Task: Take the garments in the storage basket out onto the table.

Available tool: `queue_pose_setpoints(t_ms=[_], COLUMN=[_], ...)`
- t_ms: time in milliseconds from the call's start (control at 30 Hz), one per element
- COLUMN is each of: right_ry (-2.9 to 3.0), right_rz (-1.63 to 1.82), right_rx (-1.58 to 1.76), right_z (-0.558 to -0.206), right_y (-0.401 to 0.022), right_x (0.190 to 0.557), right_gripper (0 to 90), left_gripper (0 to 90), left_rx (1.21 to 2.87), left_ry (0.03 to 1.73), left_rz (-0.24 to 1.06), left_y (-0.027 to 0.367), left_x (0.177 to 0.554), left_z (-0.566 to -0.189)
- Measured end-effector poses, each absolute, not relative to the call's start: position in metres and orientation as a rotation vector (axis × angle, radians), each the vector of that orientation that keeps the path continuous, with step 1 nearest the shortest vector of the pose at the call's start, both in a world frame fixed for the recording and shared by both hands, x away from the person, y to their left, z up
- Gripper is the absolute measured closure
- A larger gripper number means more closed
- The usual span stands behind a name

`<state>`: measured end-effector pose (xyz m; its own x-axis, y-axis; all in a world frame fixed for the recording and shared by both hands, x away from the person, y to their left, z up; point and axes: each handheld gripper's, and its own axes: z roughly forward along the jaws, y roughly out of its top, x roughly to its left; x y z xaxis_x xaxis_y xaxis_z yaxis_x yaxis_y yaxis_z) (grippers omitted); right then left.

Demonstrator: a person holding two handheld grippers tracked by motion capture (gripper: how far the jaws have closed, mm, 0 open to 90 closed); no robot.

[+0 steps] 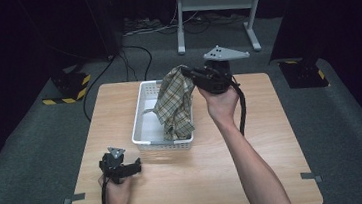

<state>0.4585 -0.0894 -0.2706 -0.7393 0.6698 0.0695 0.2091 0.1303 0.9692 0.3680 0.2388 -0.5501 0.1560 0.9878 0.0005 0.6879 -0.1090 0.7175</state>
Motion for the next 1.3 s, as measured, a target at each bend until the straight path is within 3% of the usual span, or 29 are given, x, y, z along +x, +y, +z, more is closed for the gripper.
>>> queue_pose_setpoints(t_ms=[1300], right_ry=[1.845], right_rz=[1.619], right_rx=[0.887], right_z=[-0.235], right_y=[-0.184], right_x=[0.438], right_gripper=[88.8], left_gripper=[3.9], left_rx=[1.862], left_ry=[1.592], left_rz=[0.674], left_y=[0.239], left_x=[0.368], left_z=[-0.55])
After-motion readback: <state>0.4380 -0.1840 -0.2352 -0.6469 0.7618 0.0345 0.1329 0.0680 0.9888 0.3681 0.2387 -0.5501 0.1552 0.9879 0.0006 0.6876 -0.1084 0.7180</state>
